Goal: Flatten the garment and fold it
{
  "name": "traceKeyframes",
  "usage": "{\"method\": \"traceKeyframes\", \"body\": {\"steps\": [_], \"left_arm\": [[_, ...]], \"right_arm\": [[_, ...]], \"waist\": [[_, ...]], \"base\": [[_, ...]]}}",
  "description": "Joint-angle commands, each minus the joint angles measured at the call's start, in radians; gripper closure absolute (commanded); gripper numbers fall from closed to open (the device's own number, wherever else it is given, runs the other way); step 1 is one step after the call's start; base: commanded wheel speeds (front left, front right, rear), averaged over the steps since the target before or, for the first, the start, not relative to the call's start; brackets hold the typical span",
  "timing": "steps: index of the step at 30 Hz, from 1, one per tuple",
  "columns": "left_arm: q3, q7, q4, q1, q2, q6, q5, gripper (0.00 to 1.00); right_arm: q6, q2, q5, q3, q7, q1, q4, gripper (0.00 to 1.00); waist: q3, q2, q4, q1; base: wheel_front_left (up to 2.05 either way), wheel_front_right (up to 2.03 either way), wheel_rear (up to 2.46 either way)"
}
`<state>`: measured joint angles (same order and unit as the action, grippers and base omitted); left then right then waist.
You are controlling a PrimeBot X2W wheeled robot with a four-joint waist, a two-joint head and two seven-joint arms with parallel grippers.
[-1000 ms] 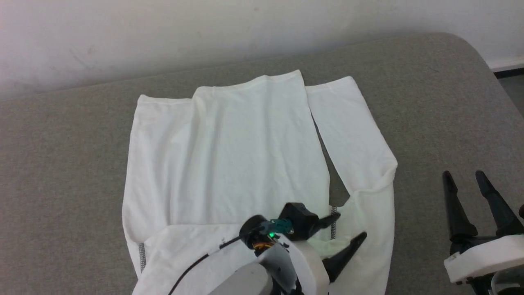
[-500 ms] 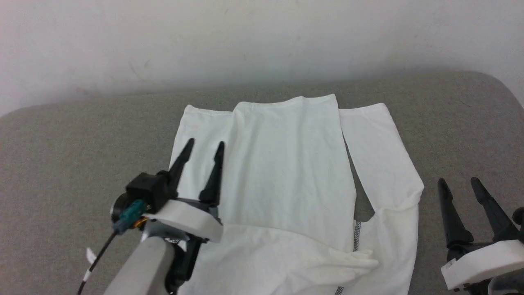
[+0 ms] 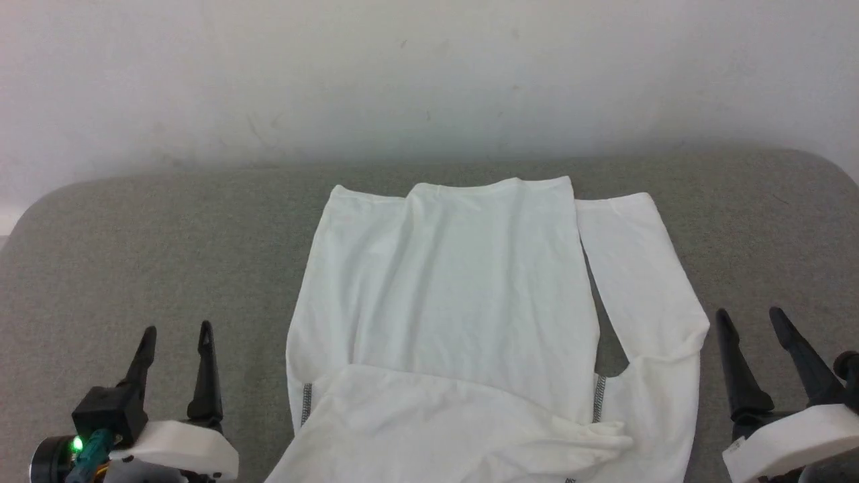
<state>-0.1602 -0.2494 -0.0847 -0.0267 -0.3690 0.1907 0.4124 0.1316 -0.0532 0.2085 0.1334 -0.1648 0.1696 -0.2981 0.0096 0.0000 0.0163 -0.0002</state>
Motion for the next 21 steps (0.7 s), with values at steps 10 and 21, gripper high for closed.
{"method": "traceKeyframes", "body": {"steps": [10,21], "left_arm": [[-0.004,0.008,0.112,0.006,0.002,0.02,-0.01,0.0],[-0.001,-0.012,0.191,0.127,0.109,0.005,-0.031,0.0]], "right_arm": [[-0.001,-0.053,0.107,0.063,-0.104,-0.133,0.218,0.0],[-0.001,-0.271,0.269,0.1,-0.34,-0.57,0.66,0.0]], "waist": [[0.082,0.0,0.065,0.0002],[0.295,0.0,0.18,0.0002]], "base": [[0.0,0.0,0.0],[0.0,0.0,0.0]]}}
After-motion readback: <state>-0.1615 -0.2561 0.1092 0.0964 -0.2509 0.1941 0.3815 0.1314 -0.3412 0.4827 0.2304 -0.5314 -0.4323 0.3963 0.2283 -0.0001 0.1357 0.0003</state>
